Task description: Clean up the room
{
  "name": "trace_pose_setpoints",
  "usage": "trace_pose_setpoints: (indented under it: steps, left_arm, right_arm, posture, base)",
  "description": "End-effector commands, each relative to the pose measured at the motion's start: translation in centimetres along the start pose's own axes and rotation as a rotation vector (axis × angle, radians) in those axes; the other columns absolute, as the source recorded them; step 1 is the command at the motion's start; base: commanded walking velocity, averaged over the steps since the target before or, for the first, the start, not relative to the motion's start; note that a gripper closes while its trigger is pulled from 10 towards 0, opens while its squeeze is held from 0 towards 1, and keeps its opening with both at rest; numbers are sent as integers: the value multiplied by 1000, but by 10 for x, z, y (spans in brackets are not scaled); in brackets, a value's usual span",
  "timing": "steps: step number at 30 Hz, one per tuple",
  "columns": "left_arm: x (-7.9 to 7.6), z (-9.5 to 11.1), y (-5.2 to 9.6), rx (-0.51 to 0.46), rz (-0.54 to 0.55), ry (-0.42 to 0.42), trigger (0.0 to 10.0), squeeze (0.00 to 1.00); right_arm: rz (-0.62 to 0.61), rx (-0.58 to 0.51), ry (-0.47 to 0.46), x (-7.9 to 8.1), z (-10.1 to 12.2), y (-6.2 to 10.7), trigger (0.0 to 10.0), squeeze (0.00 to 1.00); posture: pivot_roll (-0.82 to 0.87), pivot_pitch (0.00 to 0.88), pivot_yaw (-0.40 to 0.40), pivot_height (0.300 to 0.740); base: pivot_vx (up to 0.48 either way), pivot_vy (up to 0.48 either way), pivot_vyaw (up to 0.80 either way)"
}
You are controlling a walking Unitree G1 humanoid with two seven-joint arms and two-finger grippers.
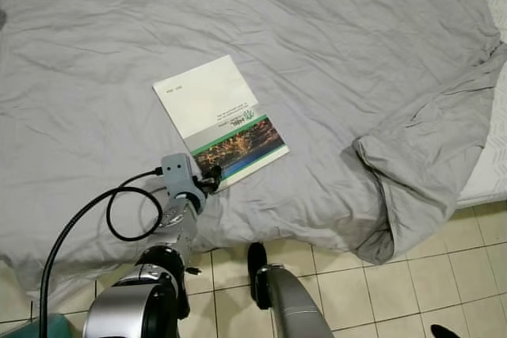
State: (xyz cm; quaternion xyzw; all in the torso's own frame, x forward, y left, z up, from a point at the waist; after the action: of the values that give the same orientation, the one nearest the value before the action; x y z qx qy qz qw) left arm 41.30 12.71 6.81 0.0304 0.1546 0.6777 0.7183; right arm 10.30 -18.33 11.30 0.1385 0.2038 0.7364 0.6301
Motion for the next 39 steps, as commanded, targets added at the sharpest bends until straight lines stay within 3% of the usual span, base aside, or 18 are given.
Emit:
trace_pose_setpoints:
  steps: [1, 3, 6, 8, 11, 17, 23, 27, 29, 30, 34, 35, 39]
  left_arm:
    - [-20, -58, 13, 208, -65, -93, 10000, 0]
    - [-24, -63, 14, 237, -86, -138, 10000, 0]
    - [-29, -75, 17, 320, -108, -307, 10000, 0]
    - [-24, -77, 17, 362, -75, -413, 10000, 0]
    - [-18, -78, 18, 393, -40, -496, 10000, 0]
    - [-34, -91, 23, 446, -130, -489, 10000, 0]
    - [-47, -90, 23, 369, -187, -562, 10000, 0]
    - [-47, -57, 15, 179, -149, -368, 10000, 0]
    - [-44, -49, 14, 130, -138, -297, 10000, 0]
    - [-37, -41, 15, 73, -105, -199, 10000, 0]
    - [-26, -42, 17, 60, -58, -73, 10000, 0]
    - [-20, -45, 18, 66, -28, 5, 10000, 0]
    - [-14, -50, 19, 73, 4, 113, 10000, 0]
  right_arm:
    - [-4, 43, 3, -1, -7, 6, 10000, 0]
    - [-5, 47, 1, -1, -8, 6, 10000, 0]
    - [-9, 60, -6, -1, -11, 8, 10000, 0]
    - [-12, 69, -12, -1, -13, 9, 10000, 0]
    - [-13, 77, -17, -1, -16, 9, 10000, 0]
    - [-7, 84, -24, 2, -18, 8, 10000, 0]
    - [-13, 94, -25, 1, -21, 11, 10000, 0]
    - [-11, 102, -25, 1, -24, 11, 10000, 0]
    - [-11, 103, -25, 1, -24, 11, 10000, 0]
    - [-10, 106, -24, 0, -25, 12, 10000, 0]
    - [-5, 117, -20, 0, -27, 14, 10000, 0]
    - [-3, 119, -19, 0, -27, 14, 10000, 0]
    - [-1, 119, -17, 0, -27, 14, 10000, 0]
  posture:
    - [-441, 659, -173, 740]
    - [-441, 659, -173, 740]
    - [-438, 653, -167, 740]
    - [-434, 658, -161, 740]
    - [-430, 659, -157, 740]
    - [-422, 660, -151, 740]
    - [-406, 659, -142, 740]
    - [-394, 655, -136, 740]
    - [-398, 656, -140, 740]
    - [-399, 656, -144, 740]
    - [-400, 653, -152, 740]
    - [-401, 655, -156, 740]
    - [-403, 657, -159, 740]
  base:
    - [0, 0, 0]
    - [0, 0, 0]
    - [0, 0, 0]
    - [0, 0, 0]
    - [0, 0, 0]
    - [0, 0, 0]
    - [0, 0, 0]
    - [0, 0, 0]
    - [0, 0, 0]
    - [0, 0, 0]
    - [0, 0, 0]
    - [0, 0, 0]
    - [0, 0, 0]
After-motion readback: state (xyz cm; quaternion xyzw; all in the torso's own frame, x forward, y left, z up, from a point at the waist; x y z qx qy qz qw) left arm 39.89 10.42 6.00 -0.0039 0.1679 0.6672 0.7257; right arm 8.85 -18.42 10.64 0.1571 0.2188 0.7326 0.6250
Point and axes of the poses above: a point about 5 cm out from each wrist's last joint towards the gripper, its own y axis pointing back from the gripper into the wrist, its own z axis along the axis of the wrist's last joint, x = y × z, the point moved 5 cm from there along -y, pointing out of the wrist towards the gripper, and after that the axes turned 5 degrees about -y, right-handed, at the moved point
